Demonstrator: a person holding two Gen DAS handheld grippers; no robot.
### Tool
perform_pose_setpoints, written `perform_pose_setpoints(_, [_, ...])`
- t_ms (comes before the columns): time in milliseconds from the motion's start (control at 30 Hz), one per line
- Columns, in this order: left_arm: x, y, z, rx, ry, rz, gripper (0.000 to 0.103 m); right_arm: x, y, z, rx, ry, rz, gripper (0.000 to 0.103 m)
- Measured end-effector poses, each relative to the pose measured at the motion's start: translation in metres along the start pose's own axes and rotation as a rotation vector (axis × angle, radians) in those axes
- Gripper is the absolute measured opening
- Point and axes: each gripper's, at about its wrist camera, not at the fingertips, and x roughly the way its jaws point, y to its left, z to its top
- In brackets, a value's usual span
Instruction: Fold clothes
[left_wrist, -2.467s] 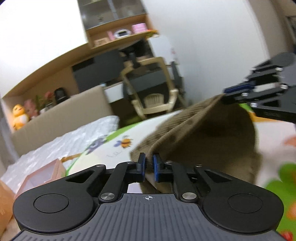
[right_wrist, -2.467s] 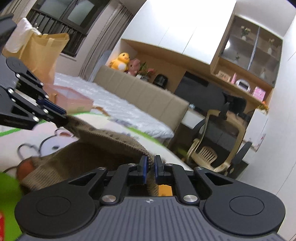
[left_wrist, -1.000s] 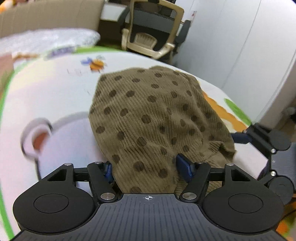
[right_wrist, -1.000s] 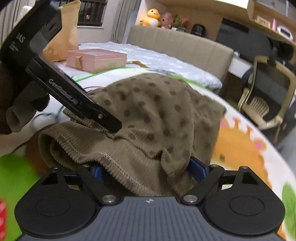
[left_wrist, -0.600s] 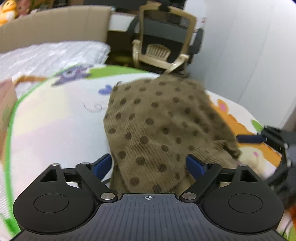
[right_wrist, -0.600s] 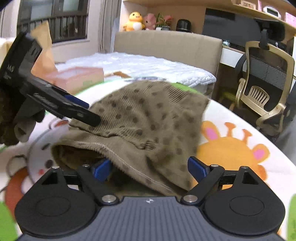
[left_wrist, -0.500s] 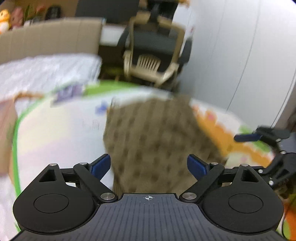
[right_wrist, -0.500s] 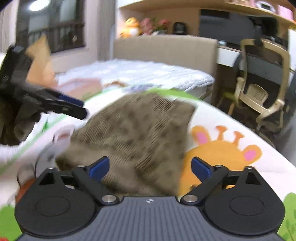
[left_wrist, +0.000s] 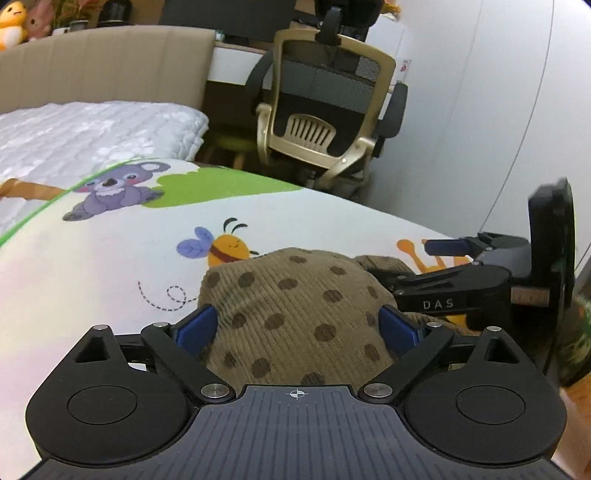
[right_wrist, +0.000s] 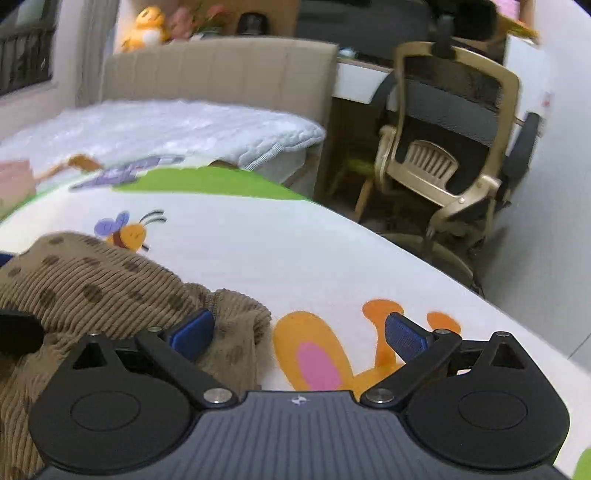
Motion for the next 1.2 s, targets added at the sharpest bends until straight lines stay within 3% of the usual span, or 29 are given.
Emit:
perform_pose_setpoints(133, [-0.02,-0.002,-0.003,-0.04,-0.02,0.009,0.096,-0.04,-0.011,-0.012,0.066,-0.062,0.028,0.099])
perform_pose_setpoints(267, [-0.05,-0.014,-0.026,-0.033,-0.005,0.007,0.097,-0.102,-0.006,-0.049,-0.011,-0.111,0.113,0.103])
perform_pose_setpoints(367, [-0.061,-0.027,-0.052,0.047,0.017,0.088,0.1,-0.113,0.002,-0.075,-0.093,-0.027,0.128,0.103])
perform_pose_setpoints(467, [-0.071,-0.039,-0.073,0.102,0.014,0.184,0.099,-0.123,-0.003,-0.087,-0.054,-0.007,0.105,0.103])
perform_pose_setpoints(600, [-0.107,-0.067,-0.096,0.026,-0.04,0.233,0.099,-0.163,-0.013,-0.107,0.05,-0.027,0.147,0.103])
perform_pose_setpoints(767, [-0.155,-0.113,-0.137,-0.05,-0.112,0.279,0.103,-0.214,-0.01,-0.149,0.049,-0.029,0.171,0.103])
perform_pose_setpoints(900, [-0.169,-0.147,-0.168,-0.053,-0.042,0.302,0.103,-0.244,-0.004,-0.182,0.039,0.015,0.187,0.103])
perform_pose_setpoints(1000, [-0.17,-0.16,-0.181,-0.058,-0.006,0.337,0.103,-0.26,-0.004,-0.2,0.05,-0.032,0.132,0.103])
perform_pose_setpoints(1100, [-0.172,-0.167,-0.184,-0.035,-0.037,0.377,0.103,-0.264,-0.011,-0.204,0.095,-0.06,0.097,0.103])
perform_pose_setpoints(1200, [-0.163,-0.165,-0.183,-0.037,0.012,0.394,0.103,-0.255,-0.012,-0.203,0.087,-0.021,0.105,0.103])
